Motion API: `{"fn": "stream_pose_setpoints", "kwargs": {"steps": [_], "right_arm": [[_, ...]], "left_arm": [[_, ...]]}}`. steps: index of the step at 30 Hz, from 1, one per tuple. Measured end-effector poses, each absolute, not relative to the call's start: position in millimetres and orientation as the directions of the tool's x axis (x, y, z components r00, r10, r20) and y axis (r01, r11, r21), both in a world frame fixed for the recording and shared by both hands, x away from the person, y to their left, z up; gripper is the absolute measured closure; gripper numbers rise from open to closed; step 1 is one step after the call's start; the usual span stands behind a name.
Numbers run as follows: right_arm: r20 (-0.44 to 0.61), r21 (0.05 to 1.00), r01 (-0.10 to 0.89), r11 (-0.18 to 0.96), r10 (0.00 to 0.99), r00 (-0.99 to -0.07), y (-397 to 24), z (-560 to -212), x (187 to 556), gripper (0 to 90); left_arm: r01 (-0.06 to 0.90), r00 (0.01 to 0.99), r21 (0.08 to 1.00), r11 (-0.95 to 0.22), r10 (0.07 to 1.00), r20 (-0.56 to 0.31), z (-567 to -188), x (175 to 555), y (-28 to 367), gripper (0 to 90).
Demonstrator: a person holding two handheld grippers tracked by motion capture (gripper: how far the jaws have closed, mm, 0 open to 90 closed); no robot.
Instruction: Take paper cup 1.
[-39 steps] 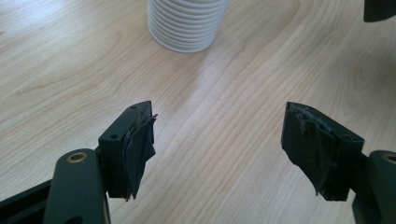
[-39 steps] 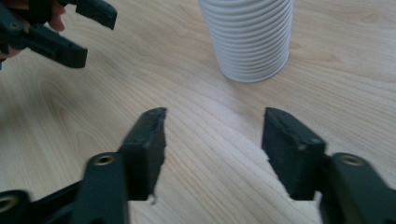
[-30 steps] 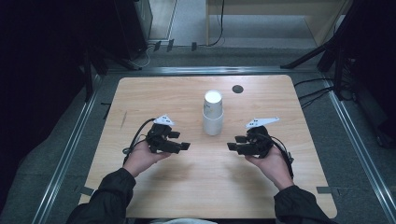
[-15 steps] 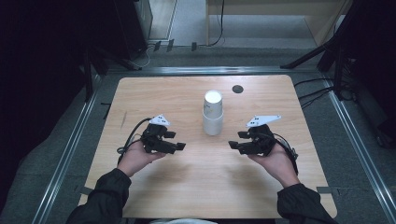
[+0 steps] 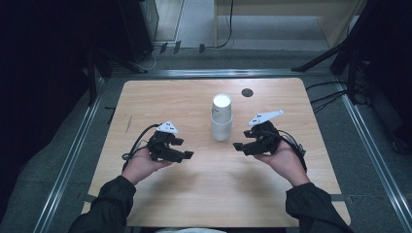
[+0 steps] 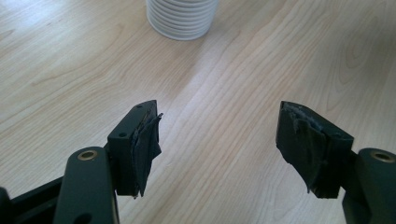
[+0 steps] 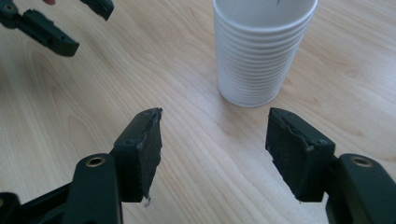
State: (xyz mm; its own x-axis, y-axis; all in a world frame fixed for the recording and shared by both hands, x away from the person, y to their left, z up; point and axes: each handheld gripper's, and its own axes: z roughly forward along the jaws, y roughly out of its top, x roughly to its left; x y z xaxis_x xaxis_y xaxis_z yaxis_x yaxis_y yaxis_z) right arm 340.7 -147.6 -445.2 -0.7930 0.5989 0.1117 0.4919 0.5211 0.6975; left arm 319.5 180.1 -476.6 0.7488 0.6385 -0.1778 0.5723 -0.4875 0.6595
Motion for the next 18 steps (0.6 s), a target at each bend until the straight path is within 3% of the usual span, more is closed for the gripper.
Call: {"fn": "stream_pose_setpoints", "kwargs": {"steps": [7,18], "right_arm": [[0.054,0.696,0.435,0.572,0.562,-0.825,-142,-428,352,34.3],[0.053,0.708,0.422,0.565,0.554,-0.831,-136,-415,378,31.7]], "left_arm": [[0.576,0.744,0.667,-0.473,0.642,-0.187,-475,319,182,30.1],[0.587,0.729,0.673,-0.45,0.655,-0.198,-476,308,194,29.9]]}}
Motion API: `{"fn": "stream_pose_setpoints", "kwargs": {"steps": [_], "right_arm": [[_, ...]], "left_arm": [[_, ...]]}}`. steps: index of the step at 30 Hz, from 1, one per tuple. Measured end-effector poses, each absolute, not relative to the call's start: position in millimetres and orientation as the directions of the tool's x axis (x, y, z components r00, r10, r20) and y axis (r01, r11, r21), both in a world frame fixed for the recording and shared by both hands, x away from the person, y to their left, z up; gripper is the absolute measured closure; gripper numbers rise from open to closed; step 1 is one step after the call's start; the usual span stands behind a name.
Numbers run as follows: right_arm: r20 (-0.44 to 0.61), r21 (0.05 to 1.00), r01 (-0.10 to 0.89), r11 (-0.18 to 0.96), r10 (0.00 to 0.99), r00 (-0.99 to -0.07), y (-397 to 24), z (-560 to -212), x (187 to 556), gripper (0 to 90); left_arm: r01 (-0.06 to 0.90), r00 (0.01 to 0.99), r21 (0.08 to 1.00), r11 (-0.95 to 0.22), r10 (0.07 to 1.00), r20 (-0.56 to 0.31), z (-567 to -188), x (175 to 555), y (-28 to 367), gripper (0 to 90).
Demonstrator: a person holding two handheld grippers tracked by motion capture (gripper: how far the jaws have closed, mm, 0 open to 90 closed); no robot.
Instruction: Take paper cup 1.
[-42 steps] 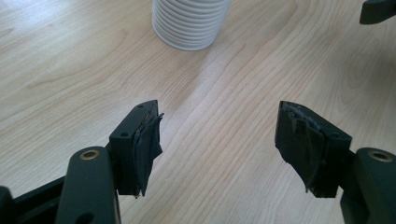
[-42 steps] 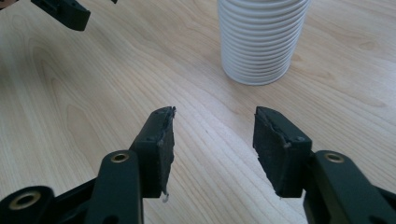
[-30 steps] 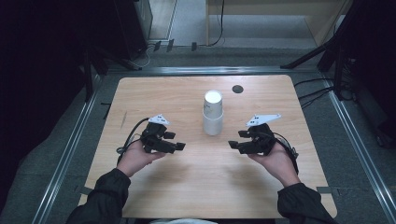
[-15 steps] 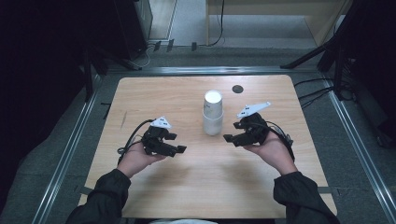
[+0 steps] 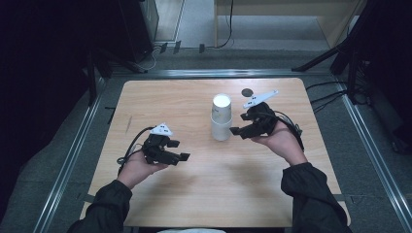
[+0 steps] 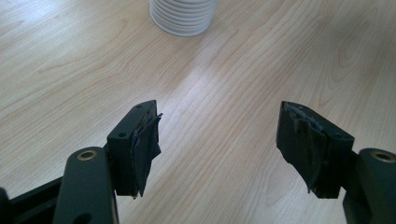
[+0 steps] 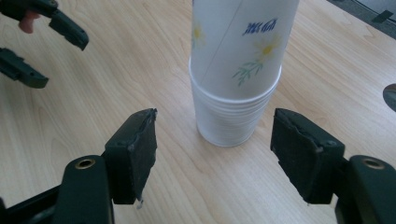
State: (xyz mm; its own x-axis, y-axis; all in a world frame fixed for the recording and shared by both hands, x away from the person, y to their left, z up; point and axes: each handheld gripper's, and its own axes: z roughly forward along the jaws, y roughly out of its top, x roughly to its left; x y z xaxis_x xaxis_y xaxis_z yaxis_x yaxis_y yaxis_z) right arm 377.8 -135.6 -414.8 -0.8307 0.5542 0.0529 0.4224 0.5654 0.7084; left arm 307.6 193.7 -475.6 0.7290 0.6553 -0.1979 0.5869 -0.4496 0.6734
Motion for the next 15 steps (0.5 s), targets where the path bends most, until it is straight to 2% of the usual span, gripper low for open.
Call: {"fn": "stream_pose_setpoints", "kwargs": {"steps": [15], "right_arm": [[0.035,0.695,0.405,0.593,0.535,-0.844,-114,-407,417,25.0]], "left_arm": [[0.609,0.706,0.664,-0.433,0.678,-0.205,-480,290,205,29.1]]}}
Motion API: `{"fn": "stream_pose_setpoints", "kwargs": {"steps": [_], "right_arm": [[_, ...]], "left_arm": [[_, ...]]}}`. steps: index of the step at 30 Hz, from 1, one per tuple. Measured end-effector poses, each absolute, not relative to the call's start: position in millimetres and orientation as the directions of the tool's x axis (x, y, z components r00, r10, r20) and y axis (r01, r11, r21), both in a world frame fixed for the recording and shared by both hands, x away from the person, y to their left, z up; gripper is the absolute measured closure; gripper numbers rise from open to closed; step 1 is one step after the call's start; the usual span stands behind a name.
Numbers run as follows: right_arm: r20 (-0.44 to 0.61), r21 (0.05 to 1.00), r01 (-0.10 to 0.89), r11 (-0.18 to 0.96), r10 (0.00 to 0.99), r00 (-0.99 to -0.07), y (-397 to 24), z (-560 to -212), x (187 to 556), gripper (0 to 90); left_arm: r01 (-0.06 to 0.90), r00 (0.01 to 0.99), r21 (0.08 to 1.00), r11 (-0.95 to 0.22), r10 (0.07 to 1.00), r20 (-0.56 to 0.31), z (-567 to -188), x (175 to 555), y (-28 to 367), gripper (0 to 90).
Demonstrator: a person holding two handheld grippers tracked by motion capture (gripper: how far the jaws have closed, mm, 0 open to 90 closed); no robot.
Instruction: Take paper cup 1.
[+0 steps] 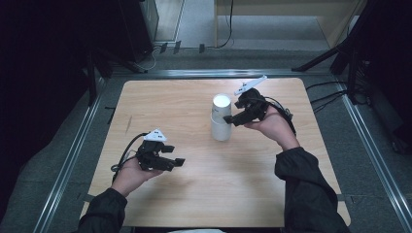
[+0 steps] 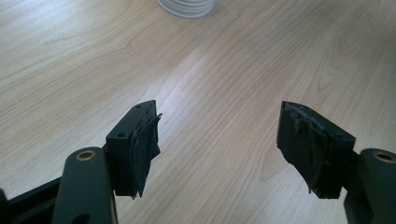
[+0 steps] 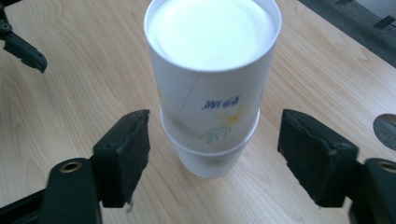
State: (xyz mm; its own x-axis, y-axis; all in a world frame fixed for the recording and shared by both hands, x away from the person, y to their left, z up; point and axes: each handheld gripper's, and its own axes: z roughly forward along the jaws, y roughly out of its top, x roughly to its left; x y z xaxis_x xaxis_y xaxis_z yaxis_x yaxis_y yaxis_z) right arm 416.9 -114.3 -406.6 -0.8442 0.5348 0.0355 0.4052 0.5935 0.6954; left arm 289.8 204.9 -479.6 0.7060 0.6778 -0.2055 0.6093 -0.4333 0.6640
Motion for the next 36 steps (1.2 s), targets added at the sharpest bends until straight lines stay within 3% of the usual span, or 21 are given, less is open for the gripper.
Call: {"fn": "stream_pose_setpoints", "kwargs": {"steps": [5,13,22,36], "right_arm": [[0.061,0.678,0.422,0.602,0.526,-0.848,-100,-406,427,21.0],[0.012,0.642,0.39,0.661,0.499,-0.866,-81,-402,437,21.8],[0.038,0.602,0.428,0.674,0.511,-0.859,-67,-394,448,30.4],[0.004,0.624,0.407,0.667,0.519,-0.855,-69,-376,441,33.2]], "left_arm": [[0.616,0.694,0.665,-0.423,0.691,-0.203,-480,286,207,23.8],[0.627,0.686,0.659,-0.417,0.695,-0.213,-481,281,211,23.8],[0.633,0.68,0.654,-0.413,0.7,-0.216,-484,279,217,24.0],[0.632,0.686,0.651,-0.42,0.694,-0.218,-485,278,215,24.0]]}}
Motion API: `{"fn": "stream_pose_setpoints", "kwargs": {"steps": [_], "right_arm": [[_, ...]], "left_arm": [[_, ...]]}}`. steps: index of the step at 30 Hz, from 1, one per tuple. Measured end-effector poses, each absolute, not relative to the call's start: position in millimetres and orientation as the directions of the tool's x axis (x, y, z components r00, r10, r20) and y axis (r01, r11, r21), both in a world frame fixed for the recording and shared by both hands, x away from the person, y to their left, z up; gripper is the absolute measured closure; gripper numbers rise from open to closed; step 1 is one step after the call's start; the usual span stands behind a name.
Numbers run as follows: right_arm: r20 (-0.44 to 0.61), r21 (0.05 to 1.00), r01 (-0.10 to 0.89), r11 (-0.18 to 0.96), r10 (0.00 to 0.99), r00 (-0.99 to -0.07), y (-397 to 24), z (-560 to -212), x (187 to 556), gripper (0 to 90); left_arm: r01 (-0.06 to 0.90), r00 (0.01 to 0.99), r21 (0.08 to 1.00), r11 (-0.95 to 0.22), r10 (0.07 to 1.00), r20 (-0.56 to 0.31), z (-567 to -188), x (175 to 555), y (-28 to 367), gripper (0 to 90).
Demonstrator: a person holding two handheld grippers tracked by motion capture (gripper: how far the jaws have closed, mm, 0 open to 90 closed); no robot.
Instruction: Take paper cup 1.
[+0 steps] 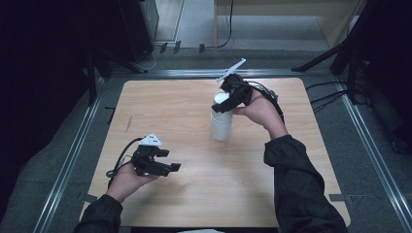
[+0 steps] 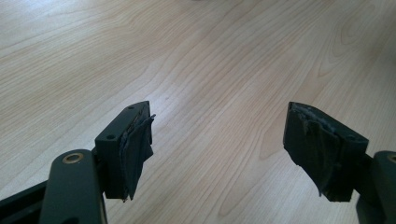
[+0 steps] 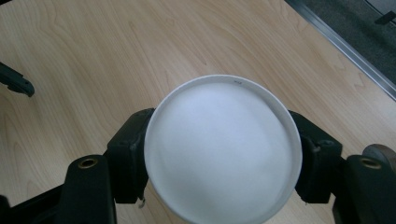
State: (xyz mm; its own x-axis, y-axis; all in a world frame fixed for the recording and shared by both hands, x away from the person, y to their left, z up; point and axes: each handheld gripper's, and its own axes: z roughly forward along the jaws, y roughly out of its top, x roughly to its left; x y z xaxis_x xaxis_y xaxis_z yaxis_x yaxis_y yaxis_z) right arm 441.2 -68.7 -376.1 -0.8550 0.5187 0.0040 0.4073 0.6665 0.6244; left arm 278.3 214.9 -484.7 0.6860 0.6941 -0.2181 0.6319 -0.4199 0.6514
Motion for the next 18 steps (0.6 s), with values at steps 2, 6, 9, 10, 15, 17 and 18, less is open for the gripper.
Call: {"fn": "stream_pose_setpoints", "kwargs": {"steps": [2,6,9,10,15,17,18], "right_arm": [[0.003,0.634,0.405,0.659,0.522,-0.853,-70,-372,440,33.2],[-0.014,0.643,0.393,0.657,0.524,-0.852,-71,-365,436,33.1],[-0.033,0.657,0.372,0.656,0.518,-0.855,-73,-358,433,33.2],[-0.037,0.663,0.366,0.653,0.517,-0.855,-74,-355,432,33.2],[-0.04,0.694,0.347,0.631,0.515,-0.856,-77,-340,425,33.4],[-0.055,0.715,0.321,0.621,0.508,-0.859,-81,-330,419,33.4],[-0.061,0.719,0.316,0.619,0.508,-0.859,-82,-326,417,33.4]], "left_arm": [[0.629,0.688,0.653,-0.421,0.693,-0.216,-484,278,215,24.0],[0.63,0.686,0.656,-0.415,0.693,-0.22,-484,278,215,24.0],[0.63,0.686,0.658,-0.412,0.693,-0.223,-484,278,215,24.0],[0.628,0.687,0.66,-0.412,0.692,-0.221,-484,279,215,24.0],[0.629,0.688,0.658,-0.414,0.691,-0.223,-484,279,214,21.1],[0.625,0.695,0.659,-0.418,0.683,-0.225,-484,279,213,20.1],[0.626,0.693,0.66,-0.415,0.685,-0.227,-484,279,212,18.6]]}}
